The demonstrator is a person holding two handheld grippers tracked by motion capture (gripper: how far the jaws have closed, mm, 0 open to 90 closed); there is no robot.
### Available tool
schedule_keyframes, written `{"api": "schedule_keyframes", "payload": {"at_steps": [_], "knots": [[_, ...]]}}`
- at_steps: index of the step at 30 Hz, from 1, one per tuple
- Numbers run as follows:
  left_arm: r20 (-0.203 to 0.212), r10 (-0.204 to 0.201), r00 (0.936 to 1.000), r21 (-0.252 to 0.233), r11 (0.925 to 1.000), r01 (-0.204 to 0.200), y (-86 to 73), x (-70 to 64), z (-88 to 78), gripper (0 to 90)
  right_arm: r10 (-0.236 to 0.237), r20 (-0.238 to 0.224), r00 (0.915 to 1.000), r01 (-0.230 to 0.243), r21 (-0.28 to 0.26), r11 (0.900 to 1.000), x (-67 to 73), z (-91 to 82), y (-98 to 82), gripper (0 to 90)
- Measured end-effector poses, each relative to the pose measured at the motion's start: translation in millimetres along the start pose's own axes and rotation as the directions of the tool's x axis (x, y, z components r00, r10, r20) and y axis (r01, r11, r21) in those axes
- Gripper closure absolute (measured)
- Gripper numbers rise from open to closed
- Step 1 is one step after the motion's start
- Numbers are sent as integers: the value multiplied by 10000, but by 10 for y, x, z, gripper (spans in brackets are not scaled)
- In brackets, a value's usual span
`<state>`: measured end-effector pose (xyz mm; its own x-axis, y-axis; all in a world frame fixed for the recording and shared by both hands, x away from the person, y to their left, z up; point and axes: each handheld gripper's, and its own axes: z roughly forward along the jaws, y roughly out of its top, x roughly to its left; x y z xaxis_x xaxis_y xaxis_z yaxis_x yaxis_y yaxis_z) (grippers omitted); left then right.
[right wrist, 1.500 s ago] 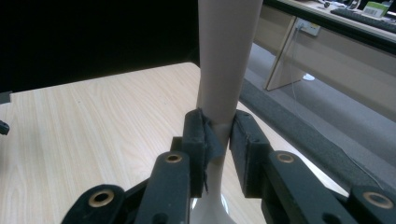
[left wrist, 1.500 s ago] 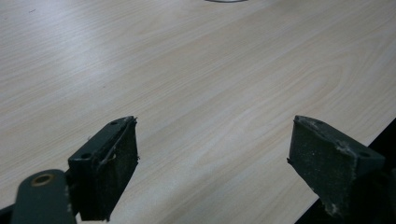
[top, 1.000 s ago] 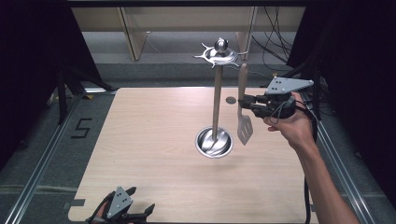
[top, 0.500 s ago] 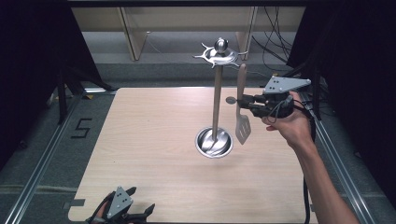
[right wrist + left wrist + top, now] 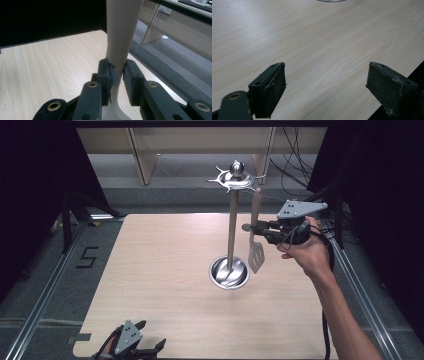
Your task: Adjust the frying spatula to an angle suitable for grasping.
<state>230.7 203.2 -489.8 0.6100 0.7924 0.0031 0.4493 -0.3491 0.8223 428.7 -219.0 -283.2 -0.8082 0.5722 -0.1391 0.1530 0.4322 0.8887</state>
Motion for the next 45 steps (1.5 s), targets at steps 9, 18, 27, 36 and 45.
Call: {"api": "schedule_keyframes", "payload": {"at_steps": [9,18,27,36,45], "knots": [[61,-51,10000,41,10000,50,1,-6,1,151,-17,181,9998,18,-34,10000,15,3,2,769],[7,-14,10000,0,10000,14,-2,-3,0,151,441,288,9986,-432,-310,9986,50,36,-17,765],[12,-204,9998,15,9998,204,-7,-14,2,151,642,141,9978,-631,-666,9958,49,17,-62,756],[68,-245,9997,49,9997,245,-6,-16,2,151,429,284,9987,-402,-906,9951,31,6,-70,760],[-11,-99,10000,76,9999,99,-5,-9,-4,151,479,123,9988,-468,-783,9958,32,62,-27,764]]}}
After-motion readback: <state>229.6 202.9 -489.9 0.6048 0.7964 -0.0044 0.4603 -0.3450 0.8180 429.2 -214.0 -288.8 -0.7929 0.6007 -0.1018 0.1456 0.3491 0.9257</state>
